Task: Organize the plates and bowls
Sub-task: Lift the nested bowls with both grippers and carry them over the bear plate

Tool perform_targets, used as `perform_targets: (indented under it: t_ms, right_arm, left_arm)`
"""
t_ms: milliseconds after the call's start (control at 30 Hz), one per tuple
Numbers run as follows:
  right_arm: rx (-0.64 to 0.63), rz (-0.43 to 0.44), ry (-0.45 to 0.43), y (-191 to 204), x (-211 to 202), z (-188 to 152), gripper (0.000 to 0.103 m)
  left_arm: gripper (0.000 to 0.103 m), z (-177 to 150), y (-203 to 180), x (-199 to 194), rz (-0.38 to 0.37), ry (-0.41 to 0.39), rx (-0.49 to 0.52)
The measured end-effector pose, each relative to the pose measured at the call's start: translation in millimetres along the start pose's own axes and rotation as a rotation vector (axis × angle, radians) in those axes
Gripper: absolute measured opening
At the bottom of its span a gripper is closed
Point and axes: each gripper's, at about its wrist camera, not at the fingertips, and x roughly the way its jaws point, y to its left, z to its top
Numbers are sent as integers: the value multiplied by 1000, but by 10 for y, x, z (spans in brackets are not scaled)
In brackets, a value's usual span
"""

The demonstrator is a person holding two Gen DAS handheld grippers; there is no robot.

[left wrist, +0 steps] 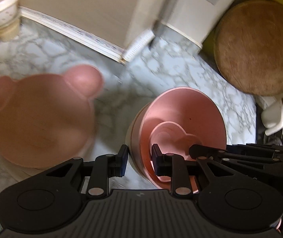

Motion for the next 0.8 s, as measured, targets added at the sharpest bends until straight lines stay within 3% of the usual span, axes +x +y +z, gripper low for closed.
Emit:
perform_targets:
  t_ms: [367, 800]
  right_arm:
    - [-103, 64, 4, 764, 279, 304, 23]
    - [-126, 90, 79, 1248, 802, 447, 23]
  left_arm:
    - [24, 169, 693, -338, 92, -56, -94]
    - [24, 242, 1330, -252, 174, -35, -160]
